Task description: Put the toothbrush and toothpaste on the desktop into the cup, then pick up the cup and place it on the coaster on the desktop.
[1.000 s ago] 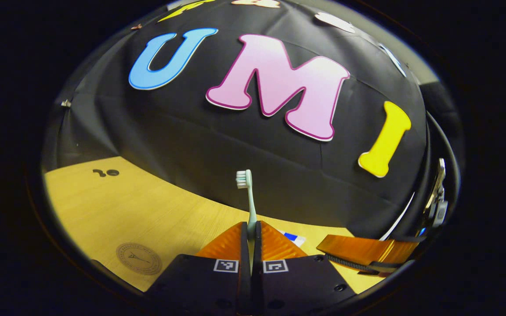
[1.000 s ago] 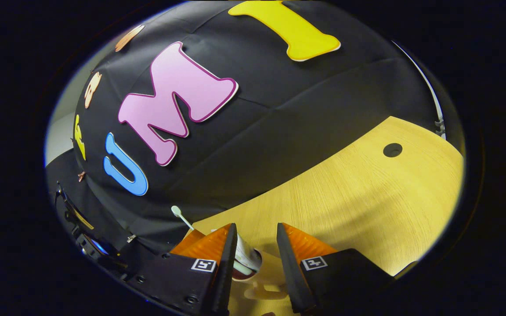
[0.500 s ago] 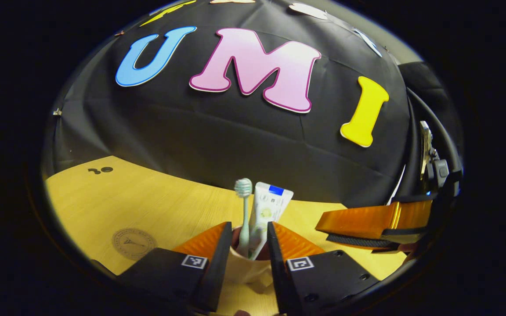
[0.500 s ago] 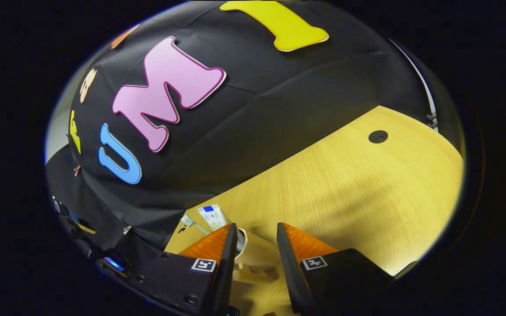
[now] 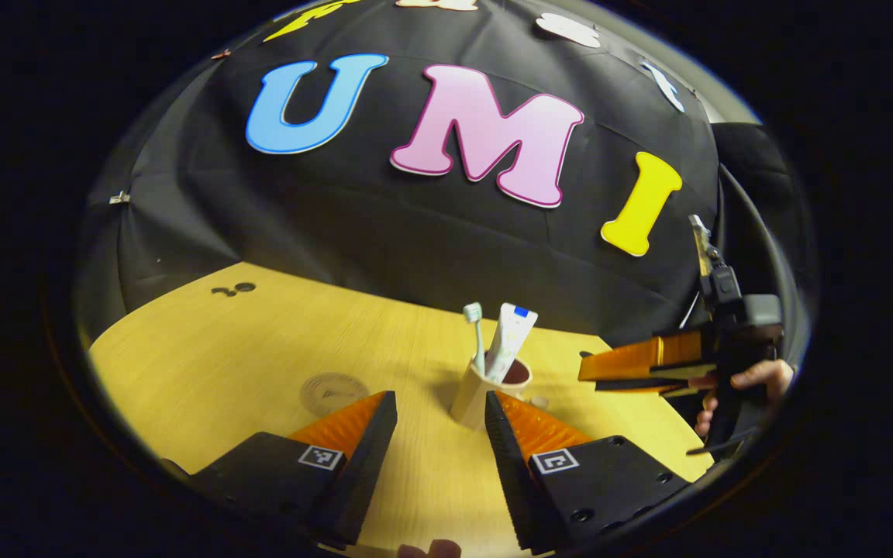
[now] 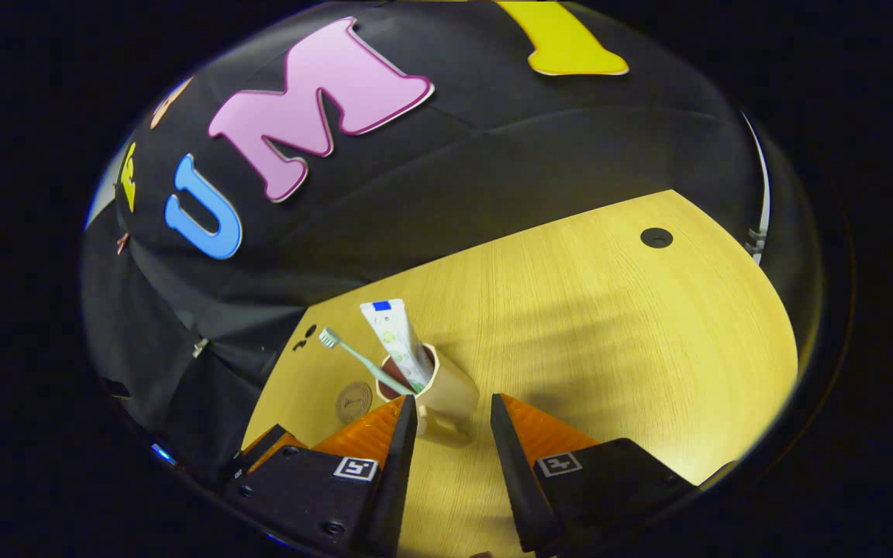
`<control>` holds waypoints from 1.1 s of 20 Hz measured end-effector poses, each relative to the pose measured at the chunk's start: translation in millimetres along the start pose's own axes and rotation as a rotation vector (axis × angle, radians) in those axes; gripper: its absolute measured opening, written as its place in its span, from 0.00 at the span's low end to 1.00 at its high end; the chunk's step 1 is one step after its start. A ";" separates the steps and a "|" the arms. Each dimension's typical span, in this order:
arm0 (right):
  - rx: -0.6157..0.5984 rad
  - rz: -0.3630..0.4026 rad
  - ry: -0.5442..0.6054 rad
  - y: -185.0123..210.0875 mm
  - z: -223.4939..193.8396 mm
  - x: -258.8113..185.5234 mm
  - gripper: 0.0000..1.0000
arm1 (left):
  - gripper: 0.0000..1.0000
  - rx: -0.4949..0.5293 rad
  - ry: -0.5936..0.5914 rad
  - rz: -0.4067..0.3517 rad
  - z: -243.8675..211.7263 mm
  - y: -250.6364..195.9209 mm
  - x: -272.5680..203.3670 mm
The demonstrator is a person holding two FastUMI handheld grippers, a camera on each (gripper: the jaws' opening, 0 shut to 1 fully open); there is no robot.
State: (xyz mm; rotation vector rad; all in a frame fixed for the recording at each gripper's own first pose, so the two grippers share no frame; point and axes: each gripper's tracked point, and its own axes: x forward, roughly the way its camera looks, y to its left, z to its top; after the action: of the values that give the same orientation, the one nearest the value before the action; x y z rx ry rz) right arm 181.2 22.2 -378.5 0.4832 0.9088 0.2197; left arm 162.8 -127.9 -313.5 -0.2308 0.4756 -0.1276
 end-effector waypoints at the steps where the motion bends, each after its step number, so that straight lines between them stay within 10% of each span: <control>1: -0.021 -0.008 0.031 4.2 -3.8 -1.2 0.64 | 0.74 -0.003 0.023 0.008 -4.9 10.5 -17.1; 2: -0.043 -0.025 0.051 6.9 -4.5 -0.4 0.75 | 0.74 -0.007 0.043 0.014 -9.8 20.1 -33.6; 11: -0.283 -0.157 0.315 11.4 -49.5 40.5 0.72 | 0.75 0.017 0.106 0.076 -25.4 81.2 -143.3; 22: -0.402 -0.245 0.441 13.7 -53.5 78.5 0.69 | 0.75 -0.037 0.125 0.094 -41.7 95.1 -161.5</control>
State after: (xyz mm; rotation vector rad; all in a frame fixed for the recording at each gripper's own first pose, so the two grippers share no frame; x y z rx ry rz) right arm 186.0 80.6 -454.6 -0.0583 1.3068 0.2826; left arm 7.5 -15.6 -302.4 -0.2371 0.6124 -0.0411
